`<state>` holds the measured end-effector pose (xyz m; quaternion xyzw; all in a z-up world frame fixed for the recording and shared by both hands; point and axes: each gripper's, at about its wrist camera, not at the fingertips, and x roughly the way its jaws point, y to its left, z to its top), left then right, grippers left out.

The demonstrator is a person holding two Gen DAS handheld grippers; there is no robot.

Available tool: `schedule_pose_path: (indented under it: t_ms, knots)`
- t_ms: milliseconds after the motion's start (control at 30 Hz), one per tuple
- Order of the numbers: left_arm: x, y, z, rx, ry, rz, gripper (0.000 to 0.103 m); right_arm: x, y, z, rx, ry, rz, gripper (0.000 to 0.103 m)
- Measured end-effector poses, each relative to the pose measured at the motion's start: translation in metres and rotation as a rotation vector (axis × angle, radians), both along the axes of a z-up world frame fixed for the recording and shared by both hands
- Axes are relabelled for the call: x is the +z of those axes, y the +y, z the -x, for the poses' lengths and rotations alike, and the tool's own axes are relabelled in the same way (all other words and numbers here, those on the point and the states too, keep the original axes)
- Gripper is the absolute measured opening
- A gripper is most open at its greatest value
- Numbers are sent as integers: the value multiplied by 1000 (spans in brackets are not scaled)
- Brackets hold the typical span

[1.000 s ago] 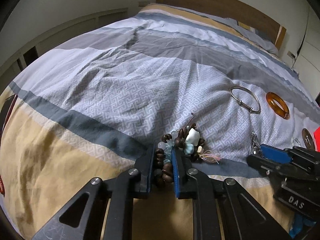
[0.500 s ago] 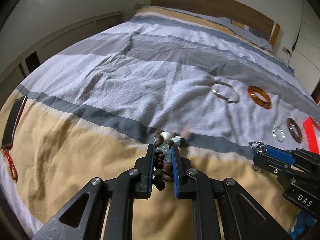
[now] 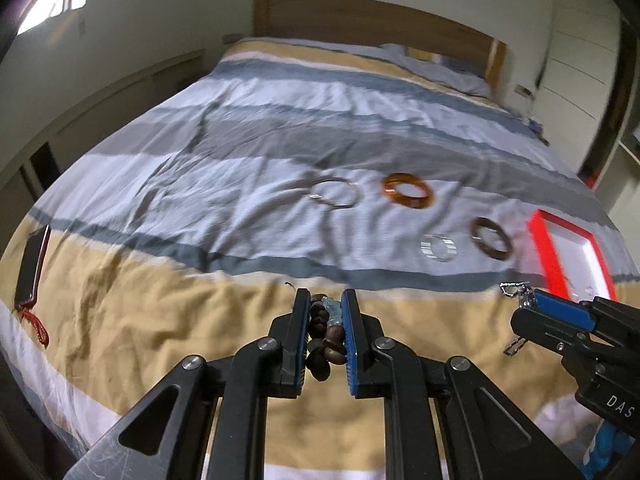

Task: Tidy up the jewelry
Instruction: 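Lift the bracelet with the left tool while the right tool lifts the watch, then lower bracelet and watch into the red box and open both tools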

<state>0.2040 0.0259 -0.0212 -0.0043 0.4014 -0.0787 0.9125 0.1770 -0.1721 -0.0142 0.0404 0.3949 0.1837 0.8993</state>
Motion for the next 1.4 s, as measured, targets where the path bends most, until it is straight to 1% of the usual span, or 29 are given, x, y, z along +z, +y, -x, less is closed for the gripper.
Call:
schedule_pose_path:
  t_ms: [200, 367, 533, 700, 867, 967, 1133, 1267, 1400]
  knots:
    - [18, -66, 18, -109, -18, 0, 15, 15, -70, 33, -110, -29, 2, 23]
    - [29, -136, 23, -224, -21, 20, 15, 18, -133, 46, -203, -38, 9, 23]
    - [34, -207, 16, -331, -17, 46, 15, 13, -201, 44, -296, -31, 38, 23]
    - [30, -273, -4, -409, -14, 59, 15, 0, -256, 26, -366, -10, 58, 23]
    - [14, -329, -37, -444, 2, 40, 15, -18, -293, -4, -395, 14, 74, 23]
    - [-2, -353, -59, -444, 25, 23, 15, -34, -306, -26, -401, 43, 76, 23]
    - [-37, -381, -93, -431, 77, -10, 15, -59, -325, -51, -399, 97, 83, 23]
    - [-60, -394, -106, -431, 107, -30, 15, -73, -332, -62, -372, 139, 101, 23]
    - [-76, -396, -112, -420, 140, -34, 15, -76, -332, -65, -330, 143, 136, 24]
